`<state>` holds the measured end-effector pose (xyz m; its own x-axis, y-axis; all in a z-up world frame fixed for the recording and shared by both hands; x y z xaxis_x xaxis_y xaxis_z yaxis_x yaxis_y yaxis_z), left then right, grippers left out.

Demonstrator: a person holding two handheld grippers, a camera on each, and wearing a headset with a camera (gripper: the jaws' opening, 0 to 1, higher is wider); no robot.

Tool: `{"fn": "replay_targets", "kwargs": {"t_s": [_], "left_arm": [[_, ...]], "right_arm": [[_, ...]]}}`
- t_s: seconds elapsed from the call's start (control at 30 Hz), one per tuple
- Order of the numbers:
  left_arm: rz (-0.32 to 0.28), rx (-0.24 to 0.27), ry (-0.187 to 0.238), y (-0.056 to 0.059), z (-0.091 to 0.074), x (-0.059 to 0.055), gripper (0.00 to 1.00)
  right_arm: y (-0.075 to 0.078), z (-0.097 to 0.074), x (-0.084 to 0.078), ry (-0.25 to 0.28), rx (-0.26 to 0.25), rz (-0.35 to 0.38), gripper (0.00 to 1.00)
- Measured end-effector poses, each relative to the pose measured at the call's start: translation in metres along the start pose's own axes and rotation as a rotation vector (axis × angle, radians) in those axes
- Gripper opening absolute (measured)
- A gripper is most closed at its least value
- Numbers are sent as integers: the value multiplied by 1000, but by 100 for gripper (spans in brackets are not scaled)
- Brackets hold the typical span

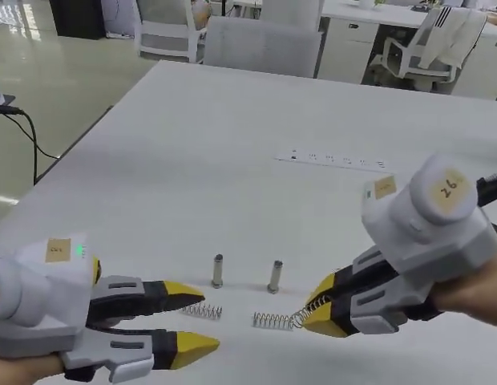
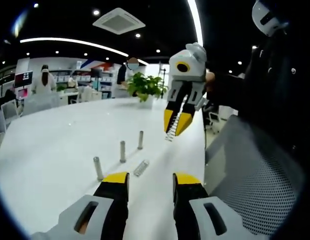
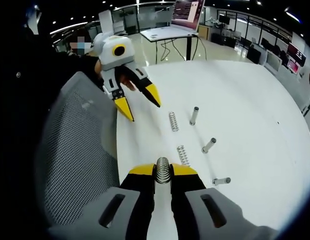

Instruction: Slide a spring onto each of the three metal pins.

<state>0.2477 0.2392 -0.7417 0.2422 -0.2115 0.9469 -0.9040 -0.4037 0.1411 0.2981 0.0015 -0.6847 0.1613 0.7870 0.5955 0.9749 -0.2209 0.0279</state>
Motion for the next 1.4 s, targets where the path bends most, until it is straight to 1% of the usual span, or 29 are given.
{"fn": "replay_targets", "kwargs": {"t_s": [0.13,0.2,0.4,0.53,0.67,0.7,0.87,1.0,1.07,1.4], "left_arm": [[-12,18,6,0,-2,0,29],[-14,22,8,1,-3,-1,29],[-15,23,3,2,-1,-2,29],[-18,25,5,3,-1,-3,29],[-18,28,7,3,-2,-3,29],[-17,28,8,4,-2,-3,29],[-18,29,11,4,-3,-4,29],[-17,29,13,4,-3,-4,29],[-17,31,15,4,-4,-4,29],[-21,41,27,1,-6,-4,30]], "right_arm": [[10,-5,-5,-19,-27,3,8],[17,-7,-7,-34,-50,2,8],[35,-11,-11,-64,-93,19,8],[44,-12,-11,-110,-116,11,8],[51,-11,-10,-136,-124,9,8],[55,-10,-10,-160,-136,-3,8],[65,-9,-6,-221,-159,-38,8],[75,-4,-6,-256,-162,-41,8],[78,-2,-6,-276,-168,-56,8],[85,11,-7,-334,-141,-69,8]]}}
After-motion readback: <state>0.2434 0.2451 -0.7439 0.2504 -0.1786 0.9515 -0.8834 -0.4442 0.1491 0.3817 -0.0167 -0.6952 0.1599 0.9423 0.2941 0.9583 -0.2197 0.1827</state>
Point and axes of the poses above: the centre of the closed fingertips' face, and the gripper's own axes: z roughly forward along the fingers, y roughly to its right, x roughly out of its top, the point moved 10 cm from there along -z, roughly backward along the fingers, and after that the axes turned 6 degrees about -x, right-handed, at the moved point
